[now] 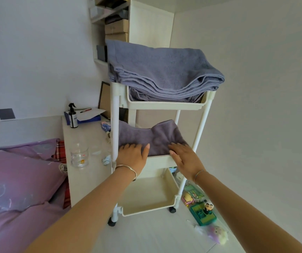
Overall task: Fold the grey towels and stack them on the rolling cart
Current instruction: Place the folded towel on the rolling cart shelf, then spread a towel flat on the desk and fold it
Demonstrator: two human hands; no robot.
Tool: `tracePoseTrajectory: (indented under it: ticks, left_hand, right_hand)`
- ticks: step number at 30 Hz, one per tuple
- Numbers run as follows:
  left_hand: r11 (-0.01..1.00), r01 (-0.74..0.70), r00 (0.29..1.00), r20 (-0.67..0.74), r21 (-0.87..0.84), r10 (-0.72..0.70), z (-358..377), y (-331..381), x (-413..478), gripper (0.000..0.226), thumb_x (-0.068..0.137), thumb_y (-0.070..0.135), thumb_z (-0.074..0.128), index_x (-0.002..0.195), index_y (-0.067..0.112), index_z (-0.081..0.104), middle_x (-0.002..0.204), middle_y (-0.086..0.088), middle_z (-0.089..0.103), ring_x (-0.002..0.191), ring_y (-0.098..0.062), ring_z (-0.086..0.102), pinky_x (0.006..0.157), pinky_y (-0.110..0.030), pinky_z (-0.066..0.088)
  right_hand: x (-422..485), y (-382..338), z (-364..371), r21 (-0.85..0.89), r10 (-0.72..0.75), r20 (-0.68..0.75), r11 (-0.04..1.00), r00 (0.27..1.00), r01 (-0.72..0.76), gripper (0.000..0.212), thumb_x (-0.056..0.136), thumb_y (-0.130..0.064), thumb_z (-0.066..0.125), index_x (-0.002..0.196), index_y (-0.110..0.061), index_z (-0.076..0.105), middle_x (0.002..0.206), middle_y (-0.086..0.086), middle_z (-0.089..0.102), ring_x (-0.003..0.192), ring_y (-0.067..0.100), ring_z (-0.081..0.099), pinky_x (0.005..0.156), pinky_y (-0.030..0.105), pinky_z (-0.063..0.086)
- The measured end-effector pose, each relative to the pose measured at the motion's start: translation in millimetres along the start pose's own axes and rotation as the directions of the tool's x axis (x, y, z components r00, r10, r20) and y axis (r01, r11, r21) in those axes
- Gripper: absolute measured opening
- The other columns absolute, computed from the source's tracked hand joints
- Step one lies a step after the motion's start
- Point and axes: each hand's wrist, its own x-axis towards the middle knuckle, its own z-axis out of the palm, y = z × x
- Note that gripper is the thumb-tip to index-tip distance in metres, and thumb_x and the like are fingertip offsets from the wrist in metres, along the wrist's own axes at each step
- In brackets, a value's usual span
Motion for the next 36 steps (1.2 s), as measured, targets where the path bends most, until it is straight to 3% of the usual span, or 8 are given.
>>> tracePoseTrajectory:
  ticks: [3, 6, 8, 15, 20, 26, 32, 36]
  left_hand:
    - [0.996, -0.074, 0.995, -0.075, -0.059, 0.069, -1, 7, -21, 0.071, 0.09, 0.048, 0.007, 0.107, 0.013, 0.066, 0.108, -0.012, 0.069, 0.105, -0.032, 0.059, 0.099, -0.042, 0.041]
    - [0.974, -0.174, 0.985, -0.005, -0.147, 0.175, -4, 28, -39, 0.057, 0.098, 0.045, 0.014, 0.138, 0.018, 0.044, 0.146, -0.008, 0.041, 0.138, -0.027, 0.031, 0.116, -0.042, 0.02]
    - [0.94, -0.256, 0.965, -0.007, -0.225, 0.261, -9, 45, -50, 0.051, 0.1, 0.041, 0.019, 0.142, 0.018, 0.037, 0.151, -0.005, 0.033, 0.143, -0.024, 0.022, 0.117, -0.038, 0.014]
    - [0.774, -0.492, 0.849, -0.024, -0.4, 0.528, -23, 122, -90, 0.048, 0.1, 0.036, 0.03, 0.143, 0.014, 0.034, 0.149, -0.005, 0.037, 0.14, -0.025, 0.026, 0.117, -0.039, 0.016]
    - [0.592, -0.624, 0.711, -0.056, -0.511, 0.701, -32, 177, -152, 0.051, 0.096, 0.04, 0.031, 0.133, 0.008, 0.048, 0.135, -0.01, 0.053, 0.127, -0.032, 0.045, 0.107, -0.044, 0.032]
    - [0.419, -0.688, 0.537, -0.026, -0.593, 0.843, -39, 226, -255, 0.066, 0.089, 0.047, 0.015, 0.123, 0.008, 0.056, 0.124, -0.009, 0.06, 0.117, -0.029, 0.051, 0.101, -0.041, 0.037]
    - [0.292, -0.703, 0.377, 0.008, -0.648, 0.926, -46, 262, -355, 0.085, 0.075, 0.056, 0.003, 0.121, 0.01, 0.058, 0.121, -0.009, 0.061, 0.113, -0.031, 0.053, 0.097, -0.037, 0.038]
    - [0.259, -0.736, 0.273, 0.076, -0.626, 0.959, -48, 293, -410, 0.064, 0.089, 0.053, 0.018, 0.126, 0.014, 0.053, 0.127, -0.003, 0.057, 0.117, -0.026, 0.05, 0.099, -0.035, 0.035]
  right_hand:
    - [-40, 12, -10, 0.039, 0.039, -0.067, 0.999, 0.997, -0.036, 0.044, 0.099, -0.041, 0.034, 0.14, -0.027, 0.042, 0.149, -0.007, 0.037, 0.136, 0.015, 0.035, 0.112, 0.026, 0.022]
    - [-89, 31, -29, -0.023, 0.192, -0.09, 0.981, 0.977, -0.195, 0.046, 0.099, -0.042, 0.033, 0.143, -0.032, 0.035, 0.153, -0.01, 0.028, 0.135, 0.016, 0.036, 0.111, 0.03, 0.027]
    - [-124, 37, -44, -0.039, 0.313, -0.126, 0.947, 0.941, -0.32, 0.046, 0.098, -0.042, 0.032, 0.144, -0.032, 0.032, 0.154, -0.011, 0.026, 0.135, 0.017, 0.037, 0.11, 0.032, 0.029]
    - [-233, 15, -92, -0.103, 0.515, -0.235, 0.83, 0.824, -0.548, 0.047, 0.099, -0.041, 0.035, 0.145, -0.035, 0.028, 0.154, -0.014, 0.024, 0.134, 0.016, 0.04, 0.108, 0.033, 0.033]
    - [-334, -8, -104, -0.127, 0.635, -0.314, 0.709, 0.706, -0.693, 0.047, 0.098, -0.039, 0.039, 0.145, -0.033, 0.03, 0.154, -0.011, 0.025, 0.135, 0.018, 0.039, 0.11, 0.036, 0.035]
    - [-476, -51, -103, -0.086, 0.829, -0.334, 0.448, 0.45, -0.89, 0.046, 0.099, -0.032, 0.041, 0.144, -0.027, 0.034, 0.156, -0.01, 0.022, 0.136, 0.018, 0.036, 0.107, 0.031, 0.031]
    - [-608, -82, -89, 0.025, 0.903, -0.342, 0.285, 0.26, -0.958, 0.043, 0.097, -0.033, 0.045, 0.14, -0.032, 0.039, 0.155, -0.012, 0.024, 0.115, 0.012, 0.056, 0.095, 0.028, 0.044]
    - [-684, -82, -82, 0.026, 0.936, -0.302, 0.199, 0.182, -0.98, 0.047, 0.097, -0.035, 0.045, 0.142, -0.031, 0.035, 0.155, -0.012, 0.023, 0.131, 0.019, 0.043, 0.104, 0.035, 0.04]
